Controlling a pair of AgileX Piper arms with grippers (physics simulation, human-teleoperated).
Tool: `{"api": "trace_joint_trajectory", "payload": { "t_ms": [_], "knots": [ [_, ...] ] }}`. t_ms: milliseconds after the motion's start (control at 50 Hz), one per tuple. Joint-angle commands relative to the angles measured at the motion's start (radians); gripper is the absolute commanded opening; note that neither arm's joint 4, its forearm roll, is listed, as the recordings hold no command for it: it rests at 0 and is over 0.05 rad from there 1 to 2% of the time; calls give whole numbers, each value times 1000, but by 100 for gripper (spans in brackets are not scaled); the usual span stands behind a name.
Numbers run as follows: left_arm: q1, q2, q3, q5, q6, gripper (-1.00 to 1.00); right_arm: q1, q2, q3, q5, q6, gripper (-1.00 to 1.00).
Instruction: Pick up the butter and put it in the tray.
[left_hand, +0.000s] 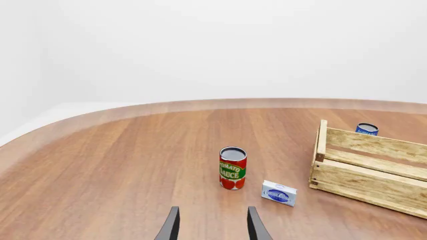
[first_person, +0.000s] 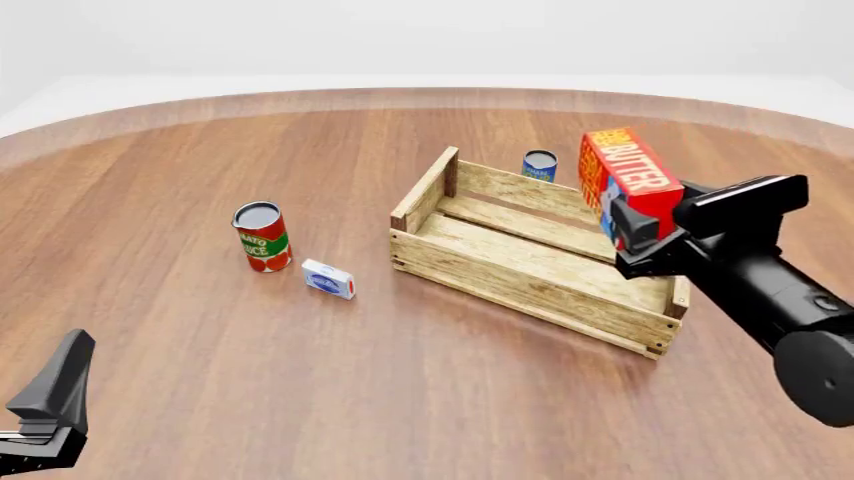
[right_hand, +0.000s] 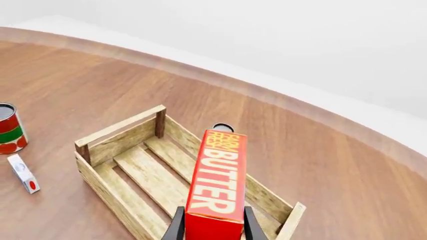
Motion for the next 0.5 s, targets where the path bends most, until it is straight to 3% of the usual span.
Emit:
{"api": "trace_joint_trajectory", "payload": {
  "t_ms": [20, 500],
  "knots": [
    [0, 0, 0, 0, 0, 100, 15, 56, -38, -39, 18, -100],
    [0, 0, 0, 0, 0, 100, 37, 210, -100, -96, 28, -100]
  ]
}}
